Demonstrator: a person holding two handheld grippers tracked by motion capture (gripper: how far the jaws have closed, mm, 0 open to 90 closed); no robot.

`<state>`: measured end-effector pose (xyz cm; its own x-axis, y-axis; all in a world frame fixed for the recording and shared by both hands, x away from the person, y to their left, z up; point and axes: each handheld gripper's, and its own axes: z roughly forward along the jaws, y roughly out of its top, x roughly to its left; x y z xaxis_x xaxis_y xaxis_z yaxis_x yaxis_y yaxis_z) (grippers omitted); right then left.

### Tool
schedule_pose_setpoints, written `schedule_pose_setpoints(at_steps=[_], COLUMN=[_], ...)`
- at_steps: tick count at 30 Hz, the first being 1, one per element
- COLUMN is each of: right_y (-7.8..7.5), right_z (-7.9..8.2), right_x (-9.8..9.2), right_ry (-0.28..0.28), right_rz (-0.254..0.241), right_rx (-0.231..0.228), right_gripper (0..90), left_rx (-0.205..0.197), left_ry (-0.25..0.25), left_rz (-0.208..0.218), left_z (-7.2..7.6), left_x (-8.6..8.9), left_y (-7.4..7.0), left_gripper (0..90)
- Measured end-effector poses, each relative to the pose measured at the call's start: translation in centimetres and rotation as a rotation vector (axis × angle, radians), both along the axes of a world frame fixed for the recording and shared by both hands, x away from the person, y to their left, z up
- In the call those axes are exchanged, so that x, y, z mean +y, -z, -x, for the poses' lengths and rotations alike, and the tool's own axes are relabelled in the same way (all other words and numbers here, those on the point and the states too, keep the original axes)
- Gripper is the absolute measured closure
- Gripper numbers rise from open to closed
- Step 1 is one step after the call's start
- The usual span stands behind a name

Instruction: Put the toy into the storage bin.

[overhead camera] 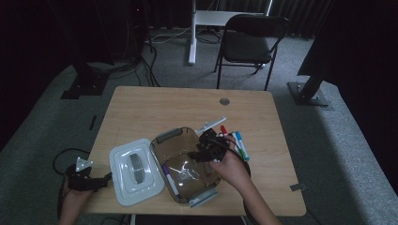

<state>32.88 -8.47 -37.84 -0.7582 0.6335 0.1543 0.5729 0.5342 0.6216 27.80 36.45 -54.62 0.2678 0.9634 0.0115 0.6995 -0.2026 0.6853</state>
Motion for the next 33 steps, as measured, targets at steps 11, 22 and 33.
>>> schedule_pose_setpoints(at_steps=[11,22,33], right_y=[0.5,2.4,5.1], right_z=[-0.9,-2.3,-5.3], right_x=[-5.4,-10.6,-15.5], right_ry=[0.098,0.245,0.401], right_rz=[-0.043,-0.035,-0.001], right_rx=[-0.012,-0.034,-0.040], right_gripper=[48.2,48.8,55.8], left_rx=[-0.001,-0.001,-0.001], left_ry=[0.000,0.000,-0.003], left_rz=[0.000,-0.001,0.001], left_z=[0.0,0.0,0.1], left_x=[0.0,0.0,-0.1], left_y=[0.0,0.0,0.0], left_gripper=[0.8,0.8,0.7])
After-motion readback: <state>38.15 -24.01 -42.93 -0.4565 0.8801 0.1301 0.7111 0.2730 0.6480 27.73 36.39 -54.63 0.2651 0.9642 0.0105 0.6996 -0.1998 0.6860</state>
